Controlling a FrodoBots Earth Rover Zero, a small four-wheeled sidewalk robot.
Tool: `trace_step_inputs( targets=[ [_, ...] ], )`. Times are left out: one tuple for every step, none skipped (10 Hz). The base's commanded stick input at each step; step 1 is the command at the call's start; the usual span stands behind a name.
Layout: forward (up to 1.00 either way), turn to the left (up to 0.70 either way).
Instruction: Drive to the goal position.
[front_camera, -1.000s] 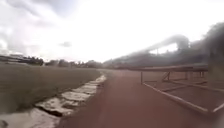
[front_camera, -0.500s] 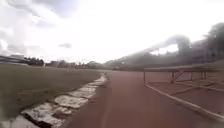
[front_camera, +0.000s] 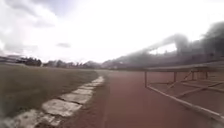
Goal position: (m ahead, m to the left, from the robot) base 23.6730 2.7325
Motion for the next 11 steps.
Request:
trace_step_inputs(
  targets=[
    [0.7, -0.2],
    [0.7, 0.0],
    [0.7, 0.0],
    [0.7, 0.0],
    [0.7, 0.0],
    [0.7, 0.0],
    [0.7, 0.0],
    [0.7, 0.0],
    [0.7, 0.0],
    [0.7, 0.0],
    [0.7, 0.0]
  ],
)
